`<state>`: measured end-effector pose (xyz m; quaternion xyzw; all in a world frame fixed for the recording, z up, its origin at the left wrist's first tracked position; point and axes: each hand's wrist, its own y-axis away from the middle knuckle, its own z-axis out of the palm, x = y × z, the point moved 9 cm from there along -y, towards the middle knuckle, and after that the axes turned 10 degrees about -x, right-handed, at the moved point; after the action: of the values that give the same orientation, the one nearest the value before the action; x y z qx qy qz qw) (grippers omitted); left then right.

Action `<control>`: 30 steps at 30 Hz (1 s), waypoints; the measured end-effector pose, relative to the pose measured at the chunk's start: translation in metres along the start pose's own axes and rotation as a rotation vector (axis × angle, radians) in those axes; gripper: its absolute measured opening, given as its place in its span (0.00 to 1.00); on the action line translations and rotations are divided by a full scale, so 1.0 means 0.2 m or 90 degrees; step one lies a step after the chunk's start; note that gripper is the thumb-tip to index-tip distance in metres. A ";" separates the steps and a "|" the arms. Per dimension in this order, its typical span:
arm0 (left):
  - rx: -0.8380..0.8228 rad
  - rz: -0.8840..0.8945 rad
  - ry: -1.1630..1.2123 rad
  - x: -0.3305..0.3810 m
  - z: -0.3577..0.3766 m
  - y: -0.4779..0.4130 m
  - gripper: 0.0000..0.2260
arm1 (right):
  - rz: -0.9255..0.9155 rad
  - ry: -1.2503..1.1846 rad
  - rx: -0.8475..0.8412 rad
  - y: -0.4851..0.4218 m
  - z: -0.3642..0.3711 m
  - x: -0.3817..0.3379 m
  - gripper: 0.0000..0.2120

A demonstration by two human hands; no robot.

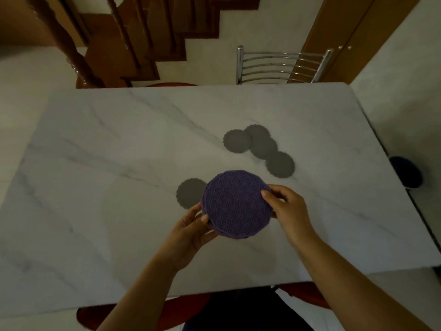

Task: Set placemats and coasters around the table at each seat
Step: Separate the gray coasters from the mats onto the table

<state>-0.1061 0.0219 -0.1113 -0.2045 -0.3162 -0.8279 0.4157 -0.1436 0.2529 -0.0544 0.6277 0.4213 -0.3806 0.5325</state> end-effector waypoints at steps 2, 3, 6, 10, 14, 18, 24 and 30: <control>-0.011 -0.016 -0.018 -0.04 0.05 -0.03 0.17 | -0.009 0.000 0.011 0.02 -0.07 0.01 0.06; -0.019 -0.023 -0.029 -0.06 0.09 -0.05 0.18 | -0.015 -0.005 0.018 0.04 -0.11 0.01 0.06; -0.036 -0.038 -0.048 -0.14 0.22 -0.12 0.18 | -0.019 -0.015 0.047 0.07 -0.28 0.03 0.07; -0.047 -0.053 -0.052 -0.30 0.42 -0.23 0.14 | -0.016 -0.022 0.077 0.09 -0.57 0.09 0.08; -0.031 -0.043 -0.048 -0.52 0.62 -0.35 0.16 | -0.010 -0.018 0.063 0.09 -0.89 0.17 0.10; -0.017 -0.004 -0.053 -0.73 0.89 -0.43 0.18 | -0.019 0.021 0.026 0.09 -1.21 0.18 0.08; 0.006 0.044 -0.005 -0.96 1.20 -0.45 0.17 | -0.050 0.092 -0.023 0.10 -1.53 0.16 0.06; 0.033 0.042 -0.038 -1.02 1.25 -0.41 0.19 | -0.055 0.117 -0.037 0.14 -1.59 0.19 0.11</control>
<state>-0.0383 0.3472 -0.0835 -0.2286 -0.3426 -0.7990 0.4382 -0.0951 0.5707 -0.0340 0.6256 0.5059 -0.3314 0.4929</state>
